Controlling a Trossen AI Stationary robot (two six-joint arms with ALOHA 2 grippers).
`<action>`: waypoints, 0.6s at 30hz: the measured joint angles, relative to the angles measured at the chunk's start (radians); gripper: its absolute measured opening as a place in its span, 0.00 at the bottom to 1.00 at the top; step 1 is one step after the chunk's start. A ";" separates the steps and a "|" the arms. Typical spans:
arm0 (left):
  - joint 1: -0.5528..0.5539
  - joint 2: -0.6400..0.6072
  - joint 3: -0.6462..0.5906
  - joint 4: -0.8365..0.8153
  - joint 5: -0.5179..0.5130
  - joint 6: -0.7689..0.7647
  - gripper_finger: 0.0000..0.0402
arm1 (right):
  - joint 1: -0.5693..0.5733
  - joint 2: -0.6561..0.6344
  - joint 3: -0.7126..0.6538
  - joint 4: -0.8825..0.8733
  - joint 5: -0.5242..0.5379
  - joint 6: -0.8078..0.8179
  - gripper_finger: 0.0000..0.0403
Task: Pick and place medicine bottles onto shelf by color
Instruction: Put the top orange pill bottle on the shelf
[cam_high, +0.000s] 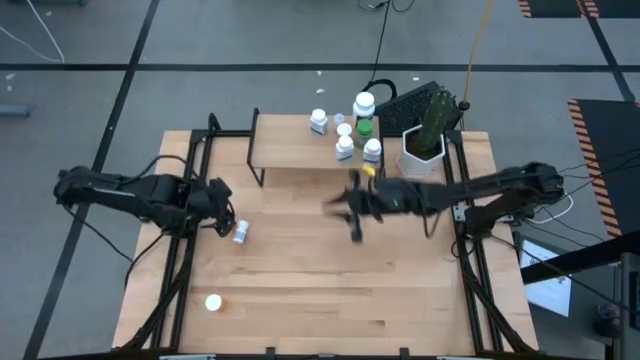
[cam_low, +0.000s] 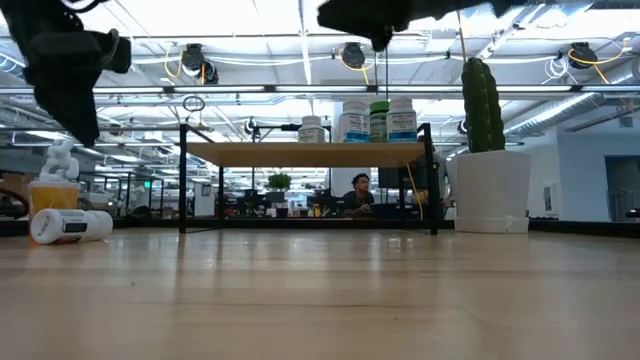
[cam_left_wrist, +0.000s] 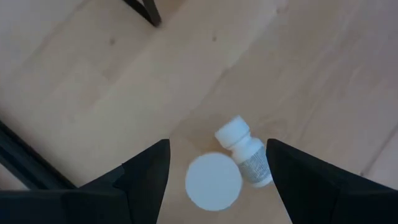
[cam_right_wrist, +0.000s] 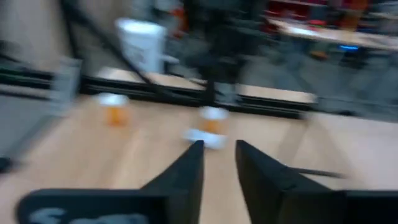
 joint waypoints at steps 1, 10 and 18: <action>-0.011 0.000 -0.018 0.013 0.000 -0.011 0.67 | 0.035 -0.002 -0.040 0.043 -0.003 0.022 0.26; -0.070 0.000 -0.168 0.104 0.049 -0.088 0.67 | 0.193 0.004 -0.312 0.365 0.110 0.048 0.50; -0.070 0.000 -0.166 0.109 0.057 -0.083 0.67 | 0.192 0.004 -0.349 0.427 0.111 0.113 0.60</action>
